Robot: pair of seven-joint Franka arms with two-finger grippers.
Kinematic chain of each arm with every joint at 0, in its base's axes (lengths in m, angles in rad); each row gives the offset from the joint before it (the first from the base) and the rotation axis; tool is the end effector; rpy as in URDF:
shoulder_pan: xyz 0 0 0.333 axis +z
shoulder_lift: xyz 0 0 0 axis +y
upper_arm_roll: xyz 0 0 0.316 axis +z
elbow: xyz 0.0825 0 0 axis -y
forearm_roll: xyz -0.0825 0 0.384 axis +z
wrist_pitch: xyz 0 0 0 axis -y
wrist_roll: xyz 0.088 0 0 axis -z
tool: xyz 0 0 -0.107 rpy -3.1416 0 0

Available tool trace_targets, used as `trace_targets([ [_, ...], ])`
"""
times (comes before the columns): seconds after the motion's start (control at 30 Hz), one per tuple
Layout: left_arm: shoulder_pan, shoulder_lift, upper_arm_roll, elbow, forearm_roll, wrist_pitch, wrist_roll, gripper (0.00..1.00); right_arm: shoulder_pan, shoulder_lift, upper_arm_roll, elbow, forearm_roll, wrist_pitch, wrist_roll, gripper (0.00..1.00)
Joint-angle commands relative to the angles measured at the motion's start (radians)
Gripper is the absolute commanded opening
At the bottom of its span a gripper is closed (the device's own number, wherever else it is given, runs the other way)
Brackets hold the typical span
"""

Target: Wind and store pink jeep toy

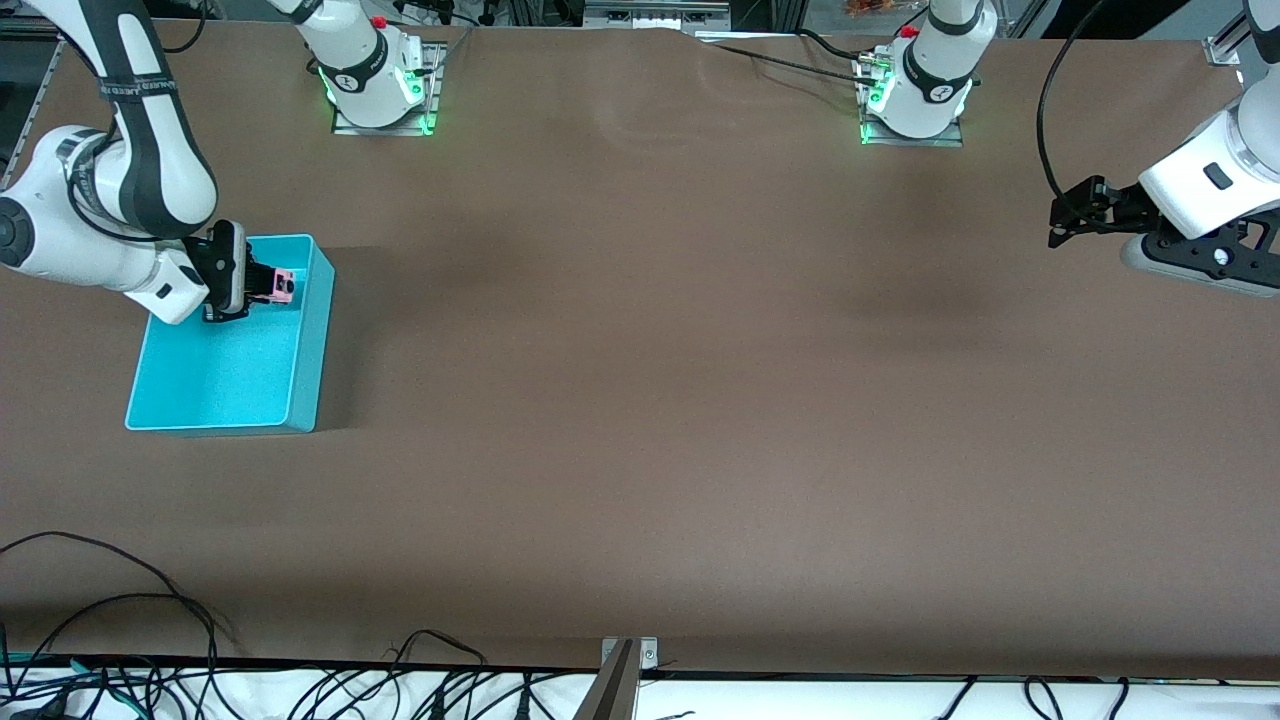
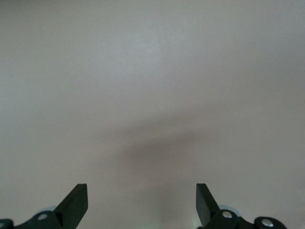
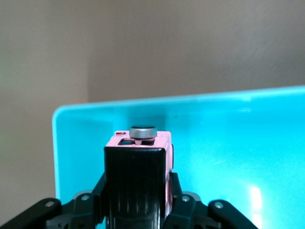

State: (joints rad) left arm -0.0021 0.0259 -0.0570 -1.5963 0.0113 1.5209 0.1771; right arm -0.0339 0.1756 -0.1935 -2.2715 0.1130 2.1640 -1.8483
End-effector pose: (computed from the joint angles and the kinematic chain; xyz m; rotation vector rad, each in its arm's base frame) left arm 0.5542 -0.0311 0.5941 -3.1119 0.3693 0.1594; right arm 0.4885 -0.1094 0.2618 -2.0598 -2.0028 0.1416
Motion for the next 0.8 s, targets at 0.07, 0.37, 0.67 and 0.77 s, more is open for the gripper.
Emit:
trace_targets([
  [0.07,0.002,0.015,-0.003,0.038,0.015,-0.025,-0.004,1.00,0.005,0.013,-0.063,-0.069,0.022,0.089,-0.078,0.09],
  [0.37,0.004,0.015,-0.003,0.038,0.015,-0.025,-0.002,1.00,0.003,0.057,-0.064,-0.069,0.025,0.123,-0.080,0.19],
  [0.67,0.005,0.015,-0.003,0.039,0.013,-0.025,-0.002,1.00,0.003,0.079,-0.064,-0.065,0.030,0.142,-0.078,0.81],
  [0.77,0.005,0.015,-0.003,0.038,0.015,-0.025,-0.002,1.00,0.003,0.079,-0.064,-0.063,0.034,0.137,-0.080,1.00],
])
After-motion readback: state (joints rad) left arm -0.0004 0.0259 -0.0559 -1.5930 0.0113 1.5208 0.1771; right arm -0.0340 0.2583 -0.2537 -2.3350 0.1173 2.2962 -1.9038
